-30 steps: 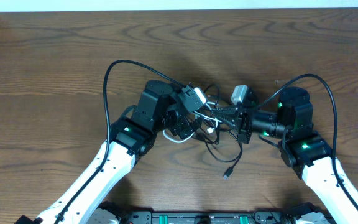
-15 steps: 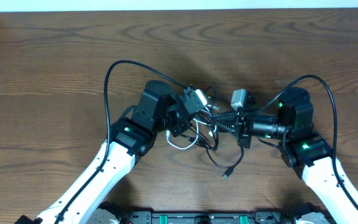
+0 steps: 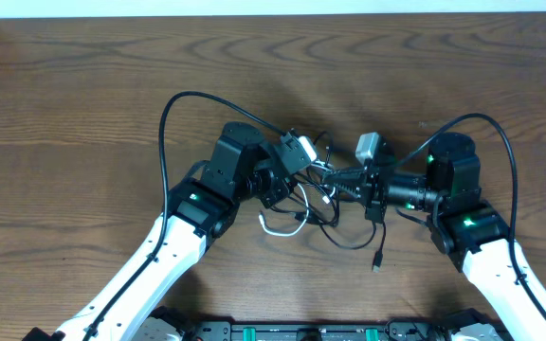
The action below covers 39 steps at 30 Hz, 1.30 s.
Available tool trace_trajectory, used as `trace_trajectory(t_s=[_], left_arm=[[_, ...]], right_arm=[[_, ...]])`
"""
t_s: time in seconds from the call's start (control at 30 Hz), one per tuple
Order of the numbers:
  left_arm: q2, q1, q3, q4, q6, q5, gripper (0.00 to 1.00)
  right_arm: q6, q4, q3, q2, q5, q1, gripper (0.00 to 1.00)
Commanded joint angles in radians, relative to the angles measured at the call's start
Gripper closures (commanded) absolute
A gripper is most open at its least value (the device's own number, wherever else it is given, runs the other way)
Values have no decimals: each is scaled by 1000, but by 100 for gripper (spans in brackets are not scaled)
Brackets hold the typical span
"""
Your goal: Untangle cables
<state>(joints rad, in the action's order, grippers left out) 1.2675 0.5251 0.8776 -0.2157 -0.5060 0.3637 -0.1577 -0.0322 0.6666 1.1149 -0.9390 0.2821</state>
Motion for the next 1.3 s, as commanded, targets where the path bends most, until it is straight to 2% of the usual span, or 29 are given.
trace_trajectory(t_s=[0.0, 0.13, 0.23, 0.27, 0.33, 0.4, 0.67, 1.0, 1.27], left_arm=[[-45, -5, 16, 19, 7, 3, 92], [-115, -5, 16, 23, 10, 3, 93], [-170, -5, 16, 23, 10, 2, 93], [-187, -5, 16, 23, 10, -1, 92], [-216, -5, 16, 23, 10, -10, 92], [-237, -5, 16, 23, 10, -9, 93], [-257, -5, 16, 35, 92, 16, 92], [-257, -5, 16, 125, 127, 371, 92], [-269, -5, 16, 137, 145, 374, 92]], right_arm=[[95, -15, 5, -13, 167, -25, 96], [135, -37, 5, -13, 261, -40, 58], [135, -51, 5, -13, 303, -39, 20], [135, -59, 5, -13, 314, -39, 13], [135, -75, 5, -13, 335, -39, 6], [136, -81, 5, -11, 332, -39, 4], [135, -84, 5, -8, 308, -38, 23], [143, -83, 5, 57, 404, -39, 22], [166, -111, 5, 83, 669, -40, 21]])
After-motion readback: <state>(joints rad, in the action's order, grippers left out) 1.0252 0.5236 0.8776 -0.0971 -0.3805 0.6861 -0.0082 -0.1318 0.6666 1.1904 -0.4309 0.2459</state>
